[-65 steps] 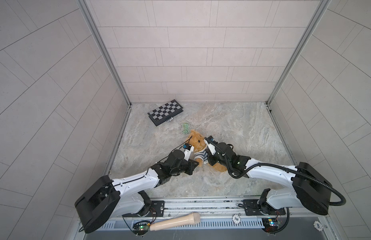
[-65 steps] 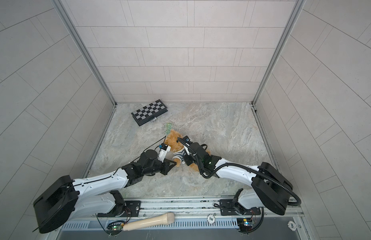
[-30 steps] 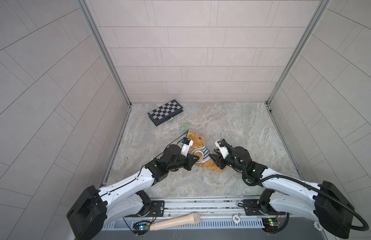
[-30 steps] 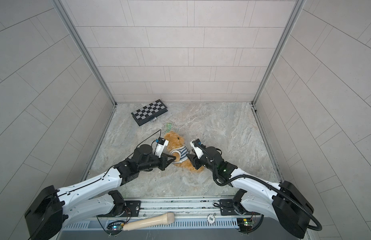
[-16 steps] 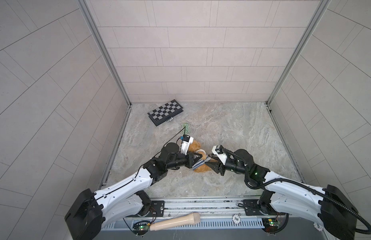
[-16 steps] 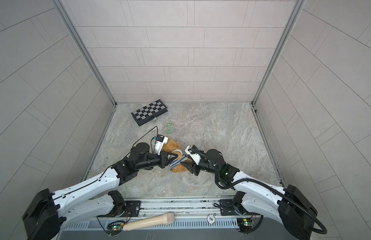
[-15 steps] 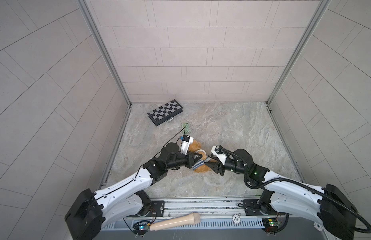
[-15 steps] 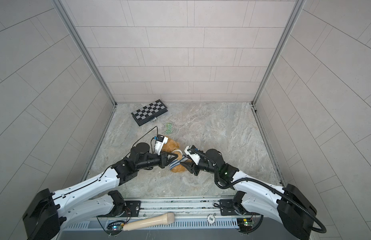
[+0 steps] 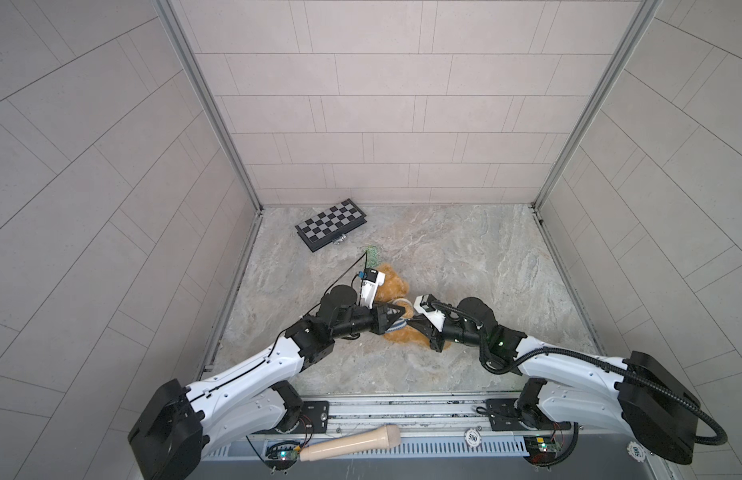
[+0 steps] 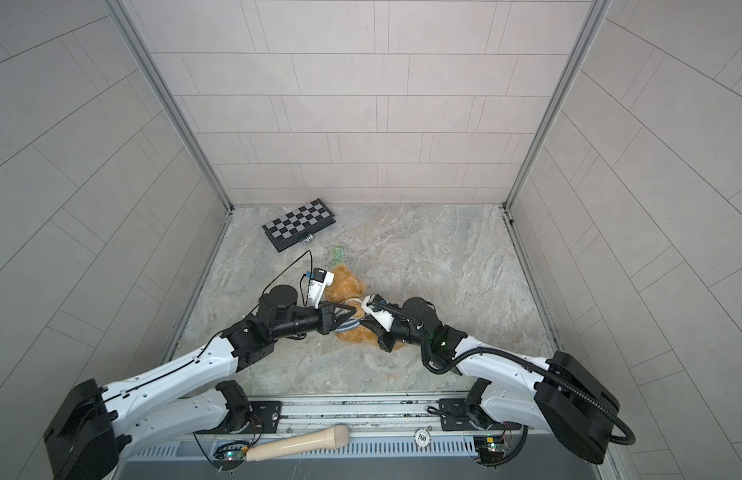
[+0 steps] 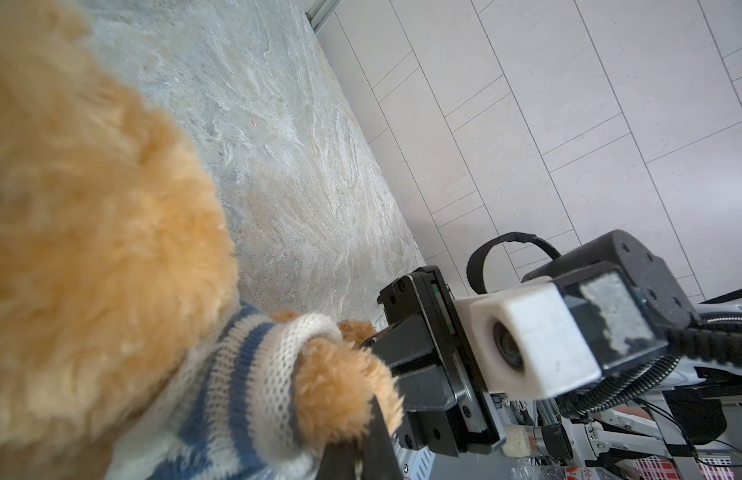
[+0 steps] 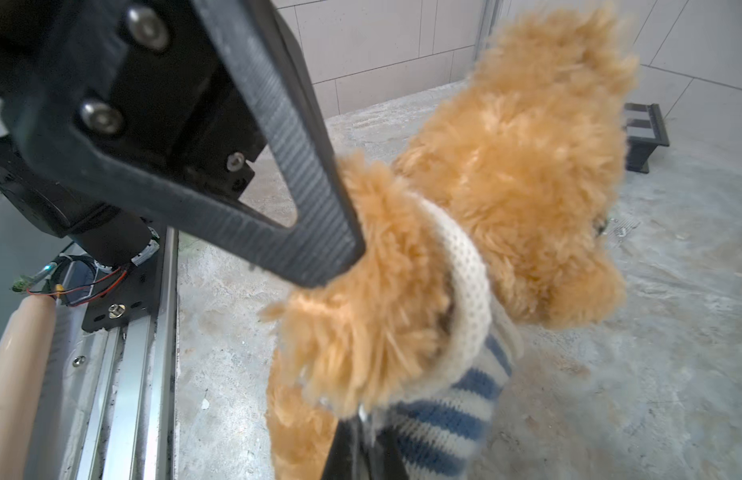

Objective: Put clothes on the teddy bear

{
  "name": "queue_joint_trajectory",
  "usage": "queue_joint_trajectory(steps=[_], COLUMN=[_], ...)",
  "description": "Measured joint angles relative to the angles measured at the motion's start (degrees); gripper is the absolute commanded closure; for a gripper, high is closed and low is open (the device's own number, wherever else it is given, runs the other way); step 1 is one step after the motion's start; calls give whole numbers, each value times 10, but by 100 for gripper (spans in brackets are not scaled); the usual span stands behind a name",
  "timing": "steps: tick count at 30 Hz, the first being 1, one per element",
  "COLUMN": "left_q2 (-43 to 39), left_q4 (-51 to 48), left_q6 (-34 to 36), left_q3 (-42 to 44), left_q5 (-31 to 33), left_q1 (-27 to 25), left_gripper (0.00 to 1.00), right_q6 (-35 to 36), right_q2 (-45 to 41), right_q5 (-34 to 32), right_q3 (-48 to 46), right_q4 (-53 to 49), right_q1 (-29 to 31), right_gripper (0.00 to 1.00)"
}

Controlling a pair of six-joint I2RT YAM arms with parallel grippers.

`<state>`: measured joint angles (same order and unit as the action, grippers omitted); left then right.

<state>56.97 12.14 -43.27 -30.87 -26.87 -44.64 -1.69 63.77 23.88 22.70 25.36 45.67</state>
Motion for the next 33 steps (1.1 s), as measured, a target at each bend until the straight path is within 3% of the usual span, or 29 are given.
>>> queue_joint_trajectory(steps=[11,19,26,29,33], left_q2=[-49,-59,-62,-48,-14], left_q4=[-26,-26,-12,8,32], left_q6=[-5,-24,-24,-24,-24], left_q3=[1,24,27,29,29], left_q5=[-1,-22,-33,-35,-40], left_q1=[26,52,57,58,60], left_gripper=[100,100,100,100,100], right_q6=[-20,-53,-51,-47,-44], right_q2=[-55,-14,-27,-45,-68], right_q5=[-108,-124,-99,-81,-50], right_q3=[-21,-15,-11,-14,-28], right_q4=[-7,-16,-21,-22,-21], right_q1=[-8,-40,-45,-46,-46], right_gripper=[100,100,100,92,73])
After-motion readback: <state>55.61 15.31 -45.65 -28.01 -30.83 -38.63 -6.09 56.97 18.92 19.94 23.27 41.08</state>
